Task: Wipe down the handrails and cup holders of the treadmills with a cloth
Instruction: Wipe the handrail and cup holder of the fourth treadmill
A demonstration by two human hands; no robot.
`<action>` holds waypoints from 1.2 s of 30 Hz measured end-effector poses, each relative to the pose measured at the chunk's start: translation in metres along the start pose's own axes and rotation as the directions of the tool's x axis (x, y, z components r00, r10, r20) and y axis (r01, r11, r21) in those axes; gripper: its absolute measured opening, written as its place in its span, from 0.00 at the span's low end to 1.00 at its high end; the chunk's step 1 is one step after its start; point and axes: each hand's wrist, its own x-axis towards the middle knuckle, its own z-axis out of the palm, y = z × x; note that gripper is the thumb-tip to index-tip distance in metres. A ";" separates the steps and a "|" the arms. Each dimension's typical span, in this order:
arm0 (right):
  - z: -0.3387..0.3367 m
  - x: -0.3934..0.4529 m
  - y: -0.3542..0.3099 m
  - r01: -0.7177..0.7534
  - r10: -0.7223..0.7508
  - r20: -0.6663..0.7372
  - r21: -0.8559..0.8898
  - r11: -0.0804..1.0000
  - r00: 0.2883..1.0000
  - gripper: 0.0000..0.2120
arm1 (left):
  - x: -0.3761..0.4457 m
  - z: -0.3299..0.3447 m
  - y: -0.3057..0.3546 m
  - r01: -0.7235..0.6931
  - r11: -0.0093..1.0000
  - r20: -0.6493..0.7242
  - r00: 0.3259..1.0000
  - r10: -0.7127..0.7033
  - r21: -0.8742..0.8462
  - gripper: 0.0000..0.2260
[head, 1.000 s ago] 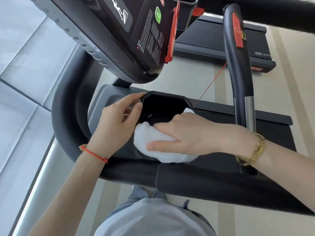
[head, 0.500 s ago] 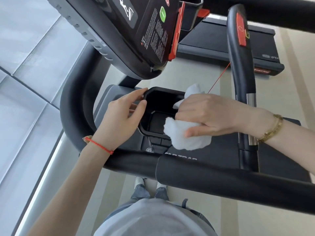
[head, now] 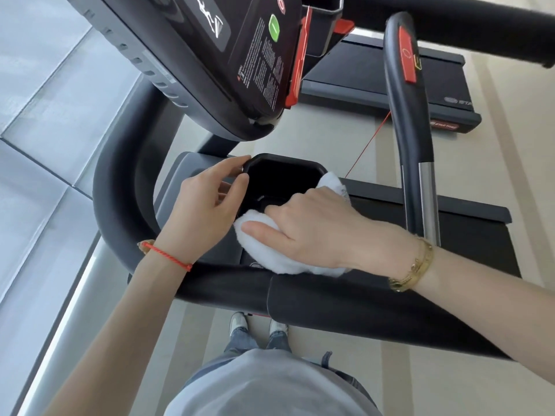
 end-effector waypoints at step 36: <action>0.005 -0.018 -0.019 -0.103 0.099 -0.145 -0.022 0.994 0.984 0.27 | 0.003 -0.011 -0.007 0.014 0.999 0.120 0.993 -0.007 -0.051 0.16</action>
